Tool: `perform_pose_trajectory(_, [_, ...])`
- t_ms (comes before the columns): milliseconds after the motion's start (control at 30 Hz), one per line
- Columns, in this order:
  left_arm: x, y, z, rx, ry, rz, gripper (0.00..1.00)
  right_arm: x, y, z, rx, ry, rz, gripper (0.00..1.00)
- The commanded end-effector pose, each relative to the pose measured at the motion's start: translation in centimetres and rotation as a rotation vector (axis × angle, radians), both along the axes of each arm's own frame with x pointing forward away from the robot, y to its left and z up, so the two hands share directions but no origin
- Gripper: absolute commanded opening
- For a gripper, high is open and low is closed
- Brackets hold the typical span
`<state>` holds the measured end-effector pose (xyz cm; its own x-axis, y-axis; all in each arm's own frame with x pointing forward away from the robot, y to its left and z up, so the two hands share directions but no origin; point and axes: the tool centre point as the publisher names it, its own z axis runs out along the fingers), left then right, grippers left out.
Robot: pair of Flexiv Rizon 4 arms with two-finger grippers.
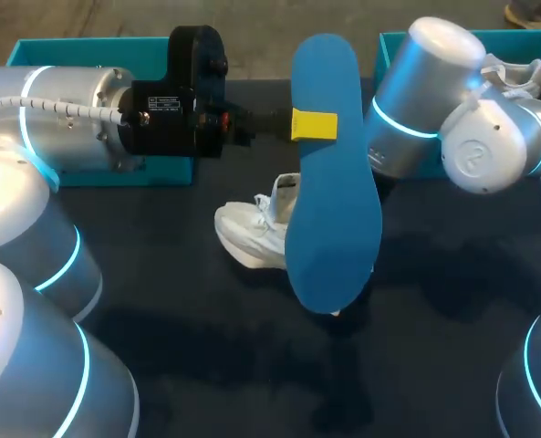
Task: Take the shoe out of the shoebox, open the shoe tongue, remove and reinsert the insole, then place the shoe into the shoebox
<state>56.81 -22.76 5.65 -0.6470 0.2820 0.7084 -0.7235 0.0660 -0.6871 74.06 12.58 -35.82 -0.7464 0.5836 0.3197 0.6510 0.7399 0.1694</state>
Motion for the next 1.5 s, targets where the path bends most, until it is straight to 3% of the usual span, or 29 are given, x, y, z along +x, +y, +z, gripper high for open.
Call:
perform_pose_trajectory(33, [-0.2, 0.0, -0.2, -0.001, 0.001, 0.003, 0.0, -0.1, 0.1, 0.1, 0.0, -0.002, -0.002, 0.0])
perform_pose_trajectory(367, [-0.2, 0.0, -0.2, -0.001, 0.001, 0.003, 0.0, -0.5, 0.2, 0.7, 0.003, -0.059, -0.337, 0.0])
perform_pose_trajectory(633, [-0.2, 0.0, -0.2, -0.001, 0.001, 0.003, 0.0, -1.5, 0.2, 0.9, -0.004, -0.058, -0.569, 0.0])
perform_pose_trajectory(900, [-0.2, 0.0, -0.2, -0.001, 0.001, 0.003, 0.0, -1.3, 0.1, 0.4, -0.042, -0.066, -0.684, 0.0])
perform_pose_trajectory(1500, [-0.2, 0.0, -0.2, -0.001, 0.001, 0.003, 0.0, 0.6, 1.3, -1.6, -0.117, -0.064, -0.745, 0.0])
